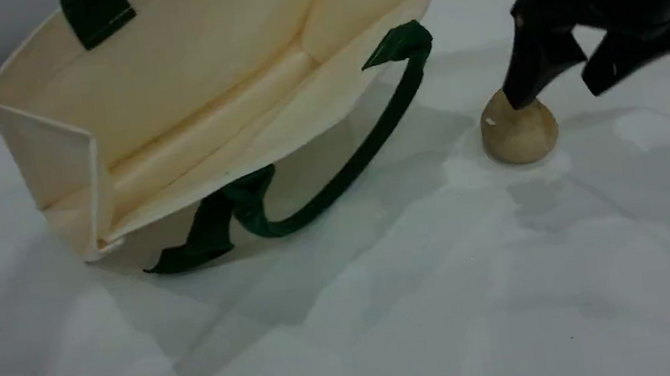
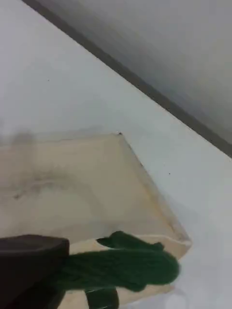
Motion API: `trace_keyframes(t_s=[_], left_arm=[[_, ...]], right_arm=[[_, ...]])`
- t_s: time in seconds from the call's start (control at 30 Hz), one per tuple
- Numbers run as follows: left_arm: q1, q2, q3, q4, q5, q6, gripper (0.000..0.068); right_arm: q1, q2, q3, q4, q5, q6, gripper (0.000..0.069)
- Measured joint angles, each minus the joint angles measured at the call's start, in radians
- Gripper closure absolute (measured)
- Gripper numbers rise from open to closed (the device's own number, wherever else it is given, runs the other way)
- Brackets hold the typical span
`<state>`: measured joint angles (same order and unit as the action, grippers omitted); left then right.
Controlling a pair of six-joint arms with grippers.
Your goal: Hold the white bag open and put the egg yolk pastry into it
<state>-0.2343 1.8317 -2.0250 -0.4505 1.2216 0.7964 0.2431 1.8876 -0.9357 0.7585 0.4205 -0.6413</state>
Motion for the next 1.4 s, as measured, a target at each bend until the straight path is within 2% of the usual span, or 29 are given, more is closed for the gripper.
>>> trace_keyframes(t_s=[0.27, 0.53, 0.77, 1.4], left_arm=[[0.000, 0.000, 0.000, 0.002, 0.000, 0.000, 0.0589], [0.000, 0.000, 0.000, 0.006, -0.001, 0.000, 0.0589], [0.000, 0.000, 0.000, 0.005, -0.001, -0.001, 0.0589], [0.000, 0.000, 0.000, 0.003, 0.000, -0.001, 0.0589]], right_arm=[[0.009, 0.079, -0.003, 0.052, -0.081, -0.033, 0.0104], [0.042, 0.090, -0.058, 0.110, -0.089, -0.097, 0.0104], [0.047, 0.098, -0.065, 0.108, -0.185, -0.112, 0.0104], [0.047, 0.200, -0.109, 0.112, -0.218, -0.129, 0.0104]])
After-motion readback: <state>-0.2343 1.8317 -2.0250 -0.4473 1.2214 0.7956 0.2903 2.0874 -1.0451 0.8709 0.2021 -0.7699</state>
